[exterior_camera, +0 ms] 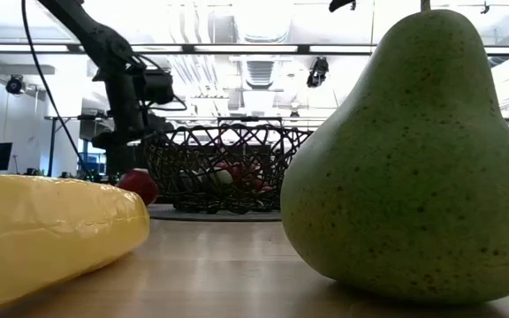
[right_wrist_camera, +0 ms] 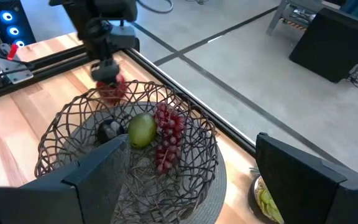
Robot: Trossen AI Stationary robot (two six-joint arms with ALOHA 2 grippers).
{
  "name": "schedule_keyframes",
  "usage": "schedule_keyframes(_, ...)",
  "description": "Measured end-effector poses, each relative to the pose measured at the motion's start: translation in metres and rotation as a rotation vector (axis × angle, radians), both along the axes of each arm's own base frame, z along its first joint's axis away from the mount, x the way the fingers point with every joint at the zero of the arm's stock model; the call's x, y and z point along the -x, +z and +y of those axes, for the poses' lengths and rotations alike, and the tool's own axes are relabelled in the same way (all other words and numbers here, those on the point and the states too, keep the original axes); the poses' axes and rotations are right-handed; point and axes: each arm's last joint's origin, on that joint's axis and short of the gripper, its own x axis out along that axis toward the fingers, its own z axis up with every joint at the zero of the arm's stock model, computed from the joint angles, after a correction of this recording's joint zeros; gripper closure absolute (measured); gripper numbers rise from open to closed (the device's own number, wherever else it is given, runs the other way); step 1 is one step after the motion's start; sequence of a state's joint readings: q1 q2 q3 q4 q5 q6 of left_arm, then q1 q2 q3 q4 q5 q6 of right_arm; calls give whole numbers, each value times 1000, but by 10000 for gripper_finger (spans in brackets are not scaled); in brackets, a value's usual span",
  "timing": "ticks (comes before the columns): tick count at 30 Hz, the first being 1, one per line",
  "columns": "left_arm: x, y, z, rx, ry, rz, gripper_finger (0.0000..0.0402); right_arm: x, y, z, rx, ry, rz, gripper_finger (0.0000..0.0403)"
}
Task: Build produce basket
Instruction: Put the red pomegranate into the black basket
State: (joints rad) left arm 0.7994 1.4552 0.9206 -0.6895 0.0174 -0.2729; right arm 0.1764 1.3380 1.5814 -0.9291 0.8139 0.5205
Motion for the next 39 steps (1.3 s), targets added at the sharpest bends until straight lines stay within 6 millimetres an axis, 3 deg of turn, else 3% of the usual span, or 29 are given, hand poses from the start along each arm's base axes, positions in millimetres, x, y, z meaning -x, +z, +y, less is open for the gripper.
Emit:
schedule_keyframes(6,-1,3,-41,56,-88,55,81,0,0,0,-1,-1,-1,74)
schedule_keyframes(13,22,12,-82,113,-128,26,82,0,0,0,2,2,3,74)
schedule_keyframes(20,44,-7,-115,167,-73,-95,82,0,0,-1,24,-8,7,74)
schedule_keyframes(25,50,-7,-130,159,-67,-181,82,0,0,-1,39,-13,12,74)
schedule_keyframes(31,56,24,-139,64,-179,-295,82,0,0,-1,40,-13,13,74)
schedule_keyframes(35,65,32,-140,27,-157,-227,82,0,0,-1,41,-13,14,74)
schedule_keyframes(39,66,20,-140,74,-192,-54,86,0,0,-1,53,-24,13,74)
